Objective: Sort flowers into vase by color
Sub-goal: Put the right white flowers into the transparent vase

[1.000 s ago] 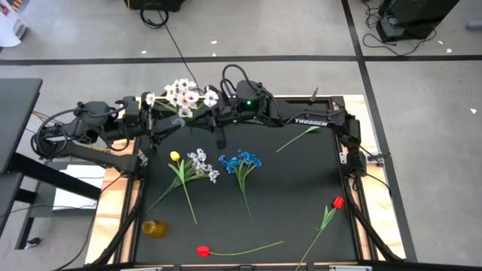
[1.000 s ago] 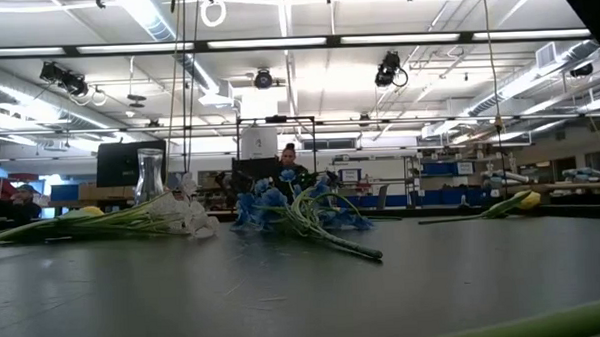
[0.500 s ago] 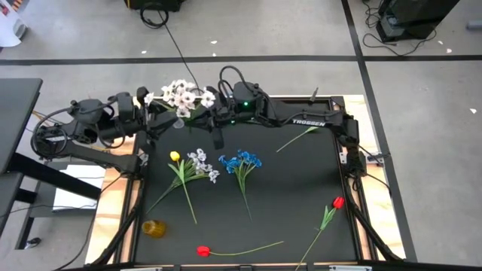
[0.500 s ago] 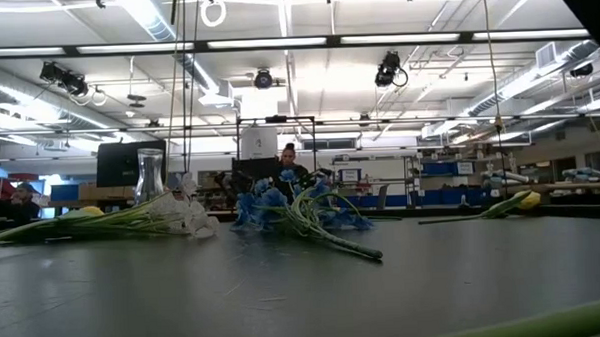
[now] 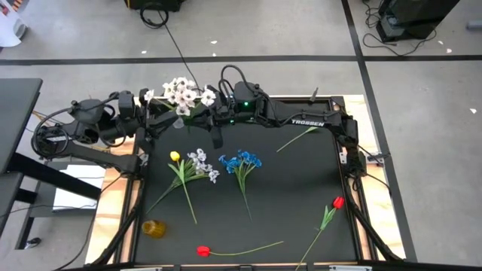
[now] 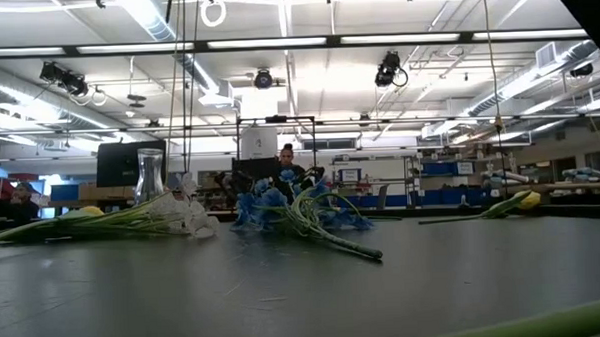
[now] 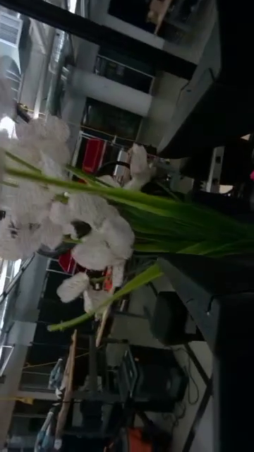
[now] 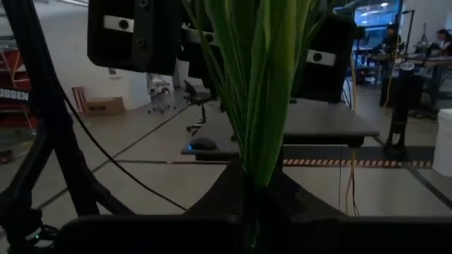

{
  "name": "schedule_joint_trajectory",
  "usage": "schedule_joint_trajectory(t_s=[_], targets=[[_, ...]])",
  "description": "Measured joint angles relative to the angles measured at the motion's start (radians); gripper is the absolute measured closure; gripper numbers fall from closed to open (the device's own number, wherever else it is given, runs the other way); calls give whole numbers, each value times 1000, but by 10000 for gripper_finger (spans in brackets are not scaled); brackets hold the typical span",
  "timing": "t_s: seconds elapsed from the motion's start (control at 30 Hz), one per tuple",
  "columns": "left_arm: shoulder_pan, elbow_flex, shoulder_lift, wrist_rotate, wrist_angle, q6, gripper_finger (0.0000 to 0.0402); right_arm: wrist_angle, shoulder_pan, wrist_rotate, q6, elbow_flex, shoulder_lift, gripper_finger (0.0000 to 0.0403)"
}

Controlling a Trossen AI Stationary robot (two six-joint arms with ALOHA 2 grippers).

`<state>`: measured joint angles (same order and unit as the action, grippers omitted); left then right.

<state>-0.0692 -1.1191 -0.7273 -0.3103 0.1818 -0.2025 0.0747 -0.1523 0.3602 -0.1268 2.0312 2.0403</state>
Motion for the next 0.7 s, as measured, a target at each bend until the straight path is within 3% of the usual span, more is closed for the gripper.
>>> schedule_joint_trajectory(t_s=[0.2,0.7], targets=[[0,0,-7,-29,-34,-32,164,79,-5,30,-58,0,-1,375],[65,1,-156,-28,-9,33,169,26,-6,27,-46,0,-2,375]])
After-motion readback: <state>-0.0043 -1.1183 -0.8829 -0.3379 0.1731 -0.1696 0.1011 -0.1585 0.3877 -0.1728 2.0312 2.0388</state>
